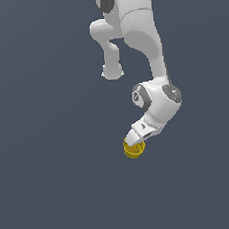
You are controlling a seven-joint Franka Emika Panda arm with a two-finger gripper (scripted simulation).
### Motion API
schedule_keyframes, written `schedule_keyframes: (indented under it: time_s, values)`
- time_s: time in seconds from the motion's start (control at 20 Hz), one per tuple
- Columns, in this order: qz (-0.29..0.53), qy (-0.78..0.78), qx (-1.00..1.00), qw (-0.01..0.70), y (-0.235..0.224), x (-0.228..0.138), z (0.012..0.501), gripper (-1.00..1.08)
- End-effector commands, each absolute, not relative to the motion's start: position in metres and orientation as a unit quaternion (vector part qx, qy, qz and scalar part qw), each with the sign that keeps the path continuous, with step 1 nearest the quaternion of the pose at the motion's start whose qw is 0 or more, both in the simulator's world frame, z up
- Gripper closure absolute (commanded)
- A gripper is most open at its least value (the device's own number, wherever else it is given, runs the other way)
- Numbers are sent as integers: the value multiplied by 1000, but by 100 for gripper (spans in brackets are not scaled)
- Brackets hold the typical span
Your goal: Pick up the object and move it to a goal position.
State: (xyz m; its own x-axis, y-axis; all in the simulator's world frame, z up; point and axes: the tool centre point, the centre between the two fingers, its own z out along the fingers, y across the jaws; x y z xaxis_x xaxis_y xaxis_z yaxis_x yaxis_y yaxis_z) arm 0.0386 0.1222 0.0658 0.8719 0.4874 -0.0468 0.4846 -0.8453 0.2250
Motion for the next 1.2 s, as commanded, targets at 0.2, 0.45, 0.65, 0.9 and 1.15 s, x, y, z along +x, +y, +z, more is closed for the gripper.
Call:
schedule_keyframes:
  time_s: [0.2,0.45,0.65,0.9,1.15]
  values:
    - [7,253,960,115,122,39,66,108]
    - [6,253,961,116,120,39,67,108]
    - [6,253,961,116,109,42,73,108]
    - [6,253,961,116,78,48,90,108]
    - [6,253,961,116,32,59,115,108]
